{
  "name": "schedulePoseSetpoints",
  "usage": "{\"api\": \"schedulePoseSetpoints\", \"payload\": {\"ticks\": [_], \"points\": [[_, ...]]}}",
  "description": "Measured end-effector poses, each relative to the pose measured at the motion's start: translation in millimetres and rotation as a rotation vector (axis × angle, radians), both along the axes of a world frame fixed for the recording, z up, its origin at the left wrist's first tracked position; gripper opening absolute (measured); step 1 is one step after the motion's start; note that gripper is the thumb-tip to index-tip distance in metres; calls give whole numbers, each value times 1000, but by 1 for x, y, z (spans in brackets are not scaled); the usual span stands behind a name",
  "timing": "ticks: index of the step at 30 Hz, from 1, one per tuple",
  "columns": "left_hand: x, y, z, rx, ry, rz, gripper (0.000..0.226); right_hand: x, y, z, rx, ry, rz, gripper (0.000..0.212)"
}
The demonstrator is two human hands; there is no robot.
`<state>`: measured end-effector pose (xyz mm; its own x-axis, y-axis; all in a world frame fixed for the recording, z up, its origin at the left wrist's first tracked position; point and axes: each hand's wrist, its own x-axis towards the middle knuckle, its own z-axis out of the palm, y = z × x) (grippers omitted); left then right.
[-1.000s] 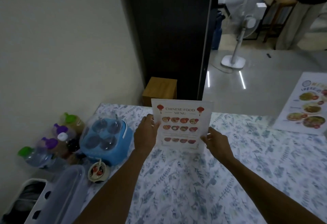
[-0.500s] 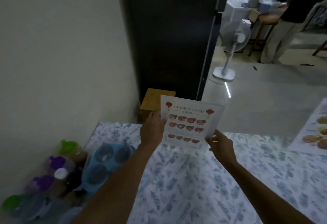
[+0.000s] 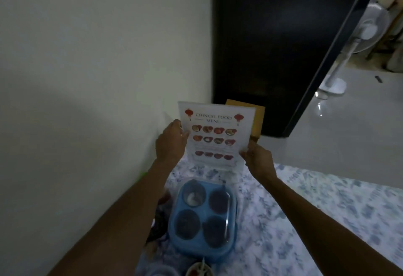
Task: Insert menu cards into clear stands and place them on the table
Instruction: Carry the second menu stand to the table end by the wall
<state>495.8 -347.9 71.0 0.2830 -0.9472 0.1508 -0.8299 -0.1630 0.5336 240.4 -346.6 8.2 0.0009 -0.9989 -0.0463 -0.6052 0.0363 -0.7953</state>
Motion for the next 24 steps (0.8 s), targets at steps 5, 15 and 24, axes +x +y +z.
{"api": "schedulePoseSetpoints", "payload": {"ticks": [5,15,24], "points": [[29,-15,-3,6,12,56,22,37,-27,-4,-21,28,17,8],[34,-33,-1,110,-36,67,37,62,-51,-14,17,5,36,13],[23,-32,6,153,70,138,29,72,-53,-13,32,33,26,17]]}}
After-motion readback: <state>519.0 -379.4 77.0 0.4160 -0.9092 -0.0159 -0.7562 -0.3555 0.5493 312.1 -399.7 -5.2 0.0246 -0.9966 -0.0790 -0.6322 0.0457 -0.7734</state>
